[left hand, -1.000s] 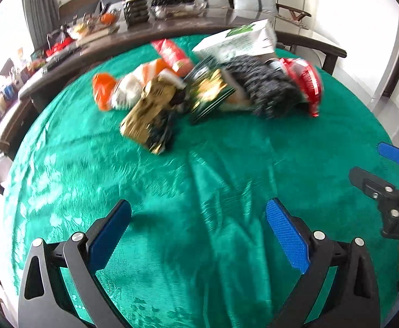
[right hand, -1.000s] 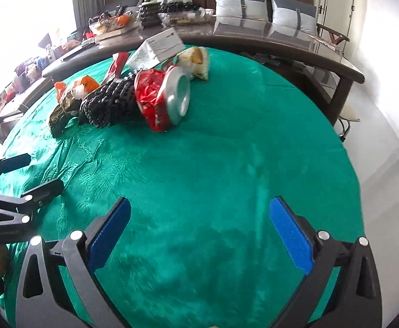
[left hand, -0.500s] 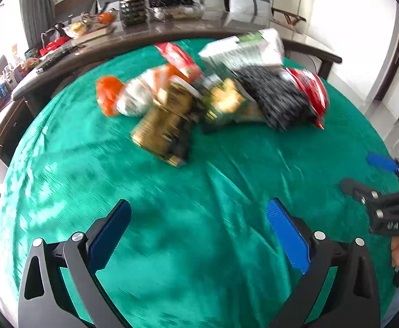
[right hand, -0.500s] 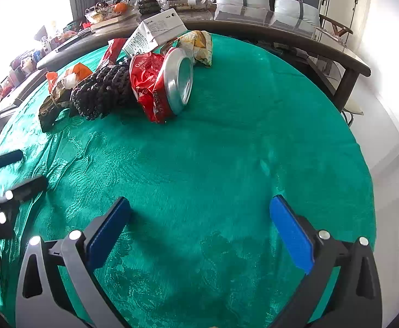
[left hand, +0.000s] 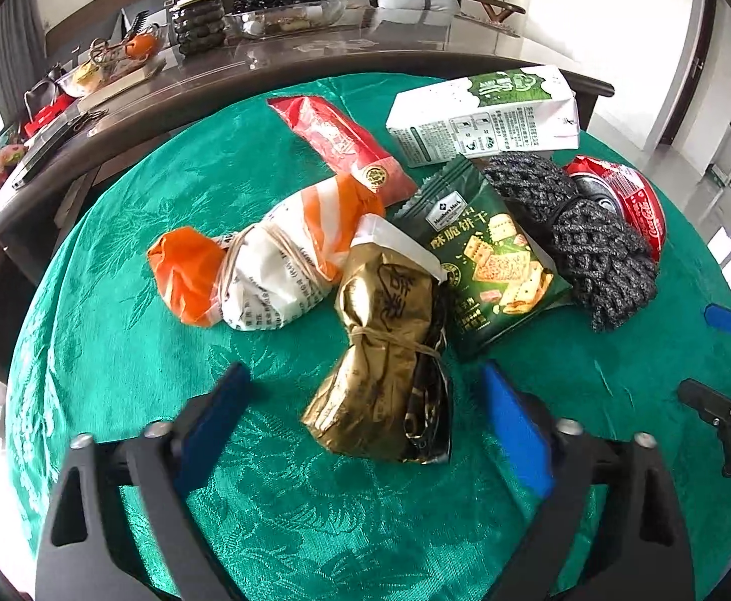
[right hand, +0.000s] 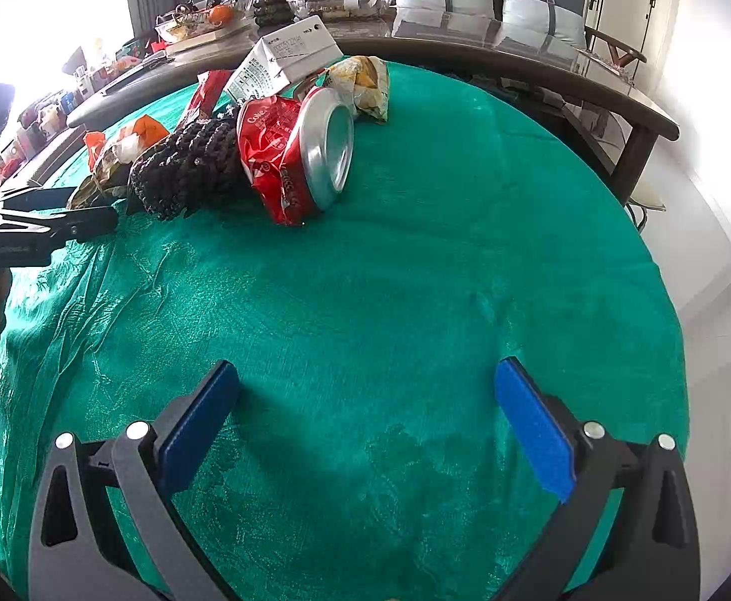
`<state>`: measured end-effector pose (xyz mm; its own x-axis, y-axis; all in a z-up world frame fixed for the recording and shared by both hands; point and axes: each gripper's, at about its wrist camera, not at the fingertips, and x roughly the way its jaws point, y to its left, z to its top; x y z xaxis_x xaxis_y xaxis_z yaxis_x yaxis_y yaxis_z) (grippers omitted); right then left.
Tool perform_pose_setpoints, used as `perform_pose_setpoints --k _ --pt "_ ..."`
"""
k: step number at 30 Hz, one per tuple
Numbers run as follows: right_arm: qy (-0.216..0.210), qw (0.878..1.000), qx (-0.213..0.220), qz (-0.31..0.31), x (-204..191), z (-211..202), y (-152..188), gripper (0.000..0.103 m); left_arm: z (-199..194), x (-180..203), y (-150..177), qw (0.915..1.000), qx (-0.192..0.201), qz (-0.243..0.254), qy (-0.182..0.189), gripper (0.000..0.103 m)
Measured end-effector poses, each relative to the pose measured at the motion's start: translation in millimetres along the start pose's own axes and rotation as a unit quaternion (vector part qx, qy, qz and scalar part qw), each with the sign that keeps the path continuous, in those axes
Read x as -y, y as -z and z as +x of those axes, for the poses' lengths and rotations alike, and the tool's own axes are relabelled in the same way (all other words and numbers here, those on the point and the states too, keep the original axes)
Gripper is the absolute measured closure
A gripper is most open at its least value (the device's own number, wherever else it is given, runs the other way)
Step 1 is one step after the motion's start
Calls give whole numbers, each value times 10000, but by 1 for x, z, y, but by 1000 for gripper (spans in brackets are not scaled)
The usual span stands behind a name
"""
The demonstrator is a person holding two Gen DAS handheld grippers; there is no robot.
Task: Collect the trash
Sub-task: 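Grasp the gold wrapper with the left tool while the right tool grasps the red Coke can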
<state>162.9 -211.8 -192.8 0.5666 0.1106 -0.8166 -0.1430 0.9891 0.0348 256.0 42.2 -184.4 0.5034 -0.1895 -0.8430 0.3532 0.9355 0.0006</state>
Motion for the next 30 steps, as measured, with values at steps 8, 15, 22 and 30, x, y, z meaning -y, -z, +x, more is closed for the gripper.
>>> perform_pose_setpoints --k 8,15,22,30 --pt "1 10000 -1 1 0 0 0 4 -23 5 14 9991 48 -229 352 67" --pt "2 10000 0 1 0 0 0 4 -66 47 58 9968 148 -423 656 65" --pt "1 10000 -2 1 0 0 0 4 -58 60 70 9982 182 -428 372 28" --pt "-74 9999 42 111 3 -3 0 4 -45 58 73 9996 259 -88 55 20"
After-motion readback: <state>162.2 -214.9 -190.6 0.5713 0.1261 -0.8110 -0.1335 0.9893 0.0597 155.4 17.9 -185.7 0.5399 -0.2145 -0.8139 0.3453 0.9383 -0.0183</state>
